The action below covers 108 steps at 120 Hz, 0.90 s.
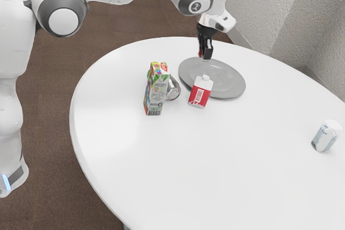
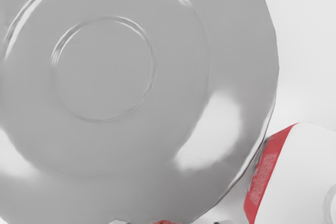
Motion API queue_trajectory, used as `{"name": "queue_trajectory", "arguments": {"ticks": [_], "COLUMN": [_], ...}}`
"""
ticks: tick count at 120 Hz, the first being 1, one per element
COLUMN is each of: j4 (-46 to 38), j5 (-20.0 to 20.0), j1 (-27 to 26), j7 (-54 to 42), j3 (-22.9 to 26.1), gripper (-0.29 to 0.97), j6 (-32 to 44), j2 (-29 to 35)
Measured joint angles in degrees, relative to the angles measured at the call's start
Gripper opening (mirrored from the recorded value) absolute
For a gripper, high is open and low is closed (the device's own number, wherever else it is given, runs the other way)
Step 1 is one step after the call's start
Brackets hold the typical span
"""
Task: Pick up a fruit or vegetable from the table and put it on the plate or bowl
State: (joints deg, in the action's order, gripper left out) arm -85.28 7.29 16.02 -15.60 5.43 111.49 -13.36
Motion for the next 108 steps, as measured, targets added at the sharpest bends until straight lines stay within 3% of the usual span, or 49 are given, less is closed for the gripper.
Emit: {"name": "queue_trajectory", "arguments": {"ticks": [45, 66, 77, 87, 98, 104, 108], "j4": [14.8, 19.3, 19.5, 19.5, 17.8, 9.6, 1.2], "j5": [0.9, 1.0, 0.8, 0.6, 0.6, 0.7, 0.4], "j1": [4.7, 8.6, 8.7, 8.5, 7.0, 3.4, -3.2], "j7": [-6.0, -9.2, -10.6, -11.7, -12.4, -11.8, -10.7], "j3": [0.4, 5.1, 5.4, 5.5, 5.3, 3.6, -0.9], "gripper": [0.15, 0.15, 0.39, 0.52, 0.60, 0.62, 0.63], "j6": [-7.0, -7.7, -7.9, -8.0, -8.1, -8.2, -8.5], "j2": [-12.5, -16.7, -17.1, -17.2, -14.8, -6.8, 0.7]}}
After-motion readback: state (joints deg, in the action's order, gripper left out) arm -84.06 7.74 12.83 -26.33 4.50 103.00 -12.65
